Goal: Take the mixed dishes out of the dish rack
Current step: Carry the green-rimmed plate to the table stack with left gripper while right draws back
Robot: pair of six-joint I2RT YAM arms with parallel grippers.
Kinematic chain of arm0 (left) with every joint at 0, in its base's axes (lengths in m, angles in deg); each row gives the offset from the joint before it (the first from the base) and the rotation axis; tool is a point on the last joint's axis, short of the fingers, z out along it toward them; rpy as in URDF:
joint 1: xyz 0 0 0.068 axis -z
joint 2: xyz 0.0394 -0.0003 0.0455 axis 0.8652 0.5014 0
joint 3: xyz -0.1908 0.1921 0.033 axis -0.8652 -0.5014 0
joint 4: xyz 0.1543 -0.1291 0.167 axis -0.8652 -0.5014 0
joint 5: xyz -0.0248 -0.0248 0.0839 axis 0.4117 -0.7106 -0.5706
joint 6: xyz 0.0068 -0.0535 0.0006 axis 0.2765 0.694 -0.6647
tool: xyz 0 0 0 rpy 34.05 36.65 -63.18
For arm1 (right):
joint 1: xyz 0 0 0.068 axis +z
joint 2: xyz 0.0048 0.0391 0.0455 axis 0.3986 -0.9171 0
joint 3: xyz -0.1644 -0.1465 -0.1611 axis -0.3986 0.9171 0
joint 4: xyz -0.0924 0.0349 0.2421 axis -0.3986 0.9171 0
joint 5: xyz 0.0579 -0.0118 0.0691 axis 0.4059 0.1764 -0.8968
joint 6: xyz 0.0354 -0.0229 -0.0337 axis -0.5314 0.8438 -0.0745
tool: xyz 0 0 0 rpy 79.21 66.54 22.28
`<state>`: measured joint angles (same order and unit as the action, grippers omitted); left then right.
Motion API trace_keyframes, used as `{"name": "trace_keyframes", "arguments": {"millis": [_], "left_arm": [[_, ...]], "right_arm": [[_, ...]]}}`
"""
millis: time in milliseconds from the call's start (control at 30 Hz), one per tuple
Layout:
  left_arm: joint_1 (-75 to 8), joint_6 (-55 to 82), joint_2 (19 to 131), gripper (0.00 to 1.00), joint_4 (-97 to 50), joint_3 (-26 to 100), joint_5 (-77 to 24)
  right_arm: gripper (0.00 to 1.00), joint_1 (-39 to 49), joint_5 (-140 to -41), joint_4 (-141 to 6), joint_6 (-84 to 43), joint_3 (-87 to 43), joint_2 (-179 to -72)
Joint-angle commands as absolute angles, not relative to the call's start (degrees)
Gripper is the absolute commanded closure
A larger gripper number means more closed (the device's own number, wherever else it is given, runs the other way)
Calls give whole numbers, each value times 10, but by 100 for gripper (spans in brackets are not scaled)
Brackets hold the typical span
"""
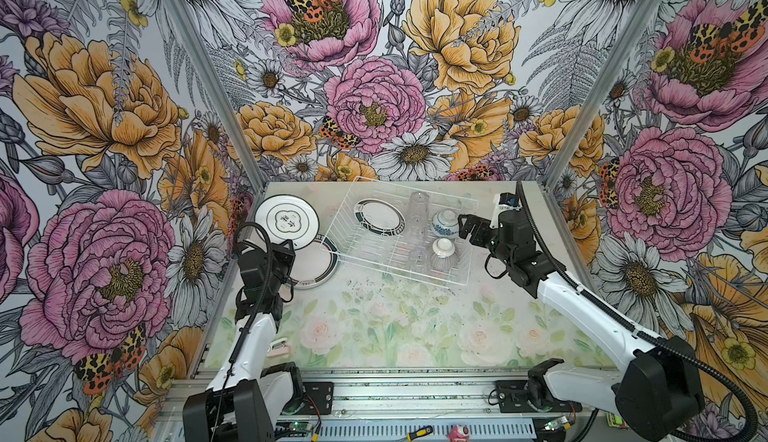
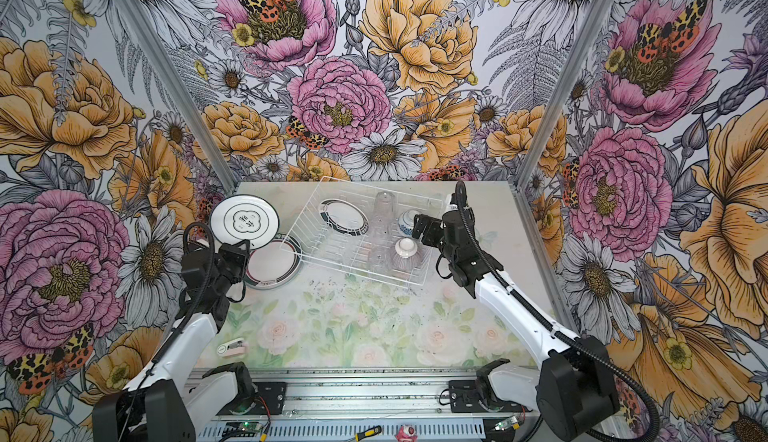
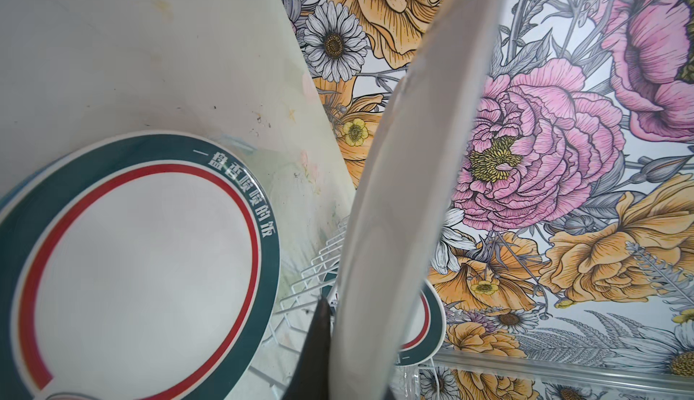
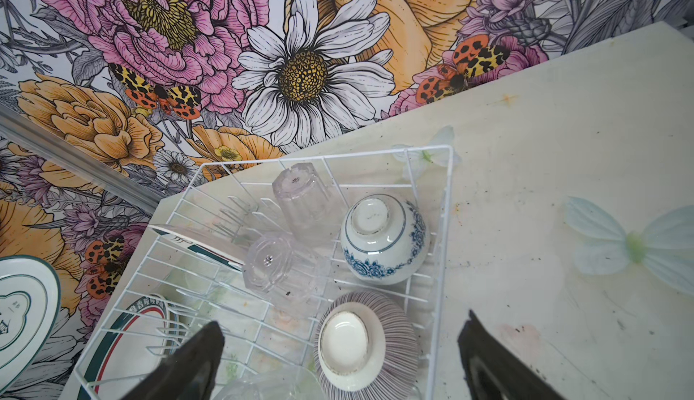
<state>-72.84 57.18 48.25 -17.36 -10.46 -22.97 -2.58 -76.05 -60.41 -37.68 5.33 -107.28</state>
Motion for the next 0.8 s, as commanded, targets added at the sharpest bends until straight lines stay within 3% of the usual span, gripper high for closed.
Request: {"name": "trace_keyframes", "arguments": {"millis": [0,767], "left_arm": [[-728,541,454,100,-235,-111,-265],[-710,513,435,100,-287,-163,-234]], "right_arm": [[2,-31,-773,-598,-373,60,-1058],[3,-44,-787,-599,-376,88,-1026]]}}
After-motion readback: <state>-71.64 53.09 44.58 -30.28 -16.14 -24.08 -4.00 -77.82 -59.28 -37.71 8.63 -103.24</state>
